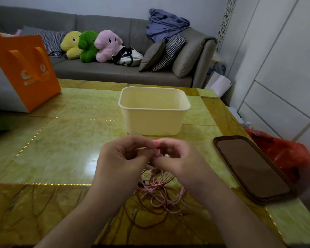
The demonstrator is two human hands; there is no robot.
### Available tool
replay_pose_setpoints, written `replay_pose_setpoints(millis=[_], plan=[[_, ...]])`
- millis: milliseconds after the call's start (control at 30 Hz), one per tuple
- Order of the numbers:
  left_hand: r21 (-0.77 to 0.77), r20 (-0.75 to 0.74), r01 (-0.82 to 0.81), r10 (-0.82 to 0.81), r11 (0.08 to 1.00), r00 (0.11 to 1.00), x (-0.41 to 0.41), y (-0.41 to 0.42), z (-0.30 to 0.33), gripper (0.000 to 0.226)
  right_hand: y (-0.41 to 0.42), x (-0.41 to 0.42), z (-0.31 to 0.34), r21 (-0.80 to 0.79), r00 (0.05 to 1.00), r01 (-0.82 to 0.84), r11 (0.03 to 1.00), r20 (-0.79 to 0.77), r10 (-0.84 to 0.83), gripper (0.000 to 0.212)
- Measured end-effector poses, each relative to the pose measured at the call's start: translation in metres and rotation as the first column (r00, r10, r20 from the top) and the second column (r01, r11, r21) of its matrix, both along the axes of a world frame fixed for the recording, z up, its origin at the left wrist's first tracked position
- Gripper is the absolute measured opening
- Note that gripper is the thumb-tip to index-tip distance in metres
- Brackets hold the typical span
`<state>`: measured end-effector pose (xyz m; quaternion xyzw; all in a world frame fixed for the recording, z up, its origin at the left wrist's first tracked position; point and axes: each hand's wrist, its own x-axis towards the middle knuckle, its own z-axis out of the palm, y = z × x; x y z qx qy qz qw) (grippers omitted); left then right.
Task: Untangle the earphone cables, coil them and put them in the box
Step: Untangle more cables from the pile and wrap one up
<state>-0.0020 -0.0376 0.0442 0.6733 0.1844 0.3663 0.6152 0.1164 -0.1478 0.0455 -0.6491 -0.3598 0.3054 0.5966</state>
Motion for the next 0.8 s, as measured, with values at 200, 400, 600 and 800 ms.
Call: replay_pose_setpoints(millis=[200,400,600,800], plan=[[-0.006,-0.047,-0.006,0.006,1.0,0.999,-0.0001,0.004,0.0012,0.032,-0.0011,0.0005,-0.0032,-0.045,0.992,0.052,0.998,0.118,-0.046,0.017],[-0.03,-0.06,-0.004,0.002,1.0,0.998,-0.0005,0.0027,0.0045,0.024,-0.0023,-0.0003,-0.0012,-0.039,0.988,0.103,0.994,0.124,-0.098,0.016],[-0.012,-0.086,-0.009,0.008,1.0,0.996,0.0015,0.0015,0.0042,0.022,0.0004,0.0,-0.0047,-0.094,0.989,0.106,0.99,0.108,-0.096,0.009],[-0.023,-0.068,-0.017,0.015,1.0,0.998,0.0013,0.0047,0.0017,0.025,0.0019,-0.0024,-0.0053,-0.093,0.988,0.125,0.988,0.106,-0.115,0.012]])
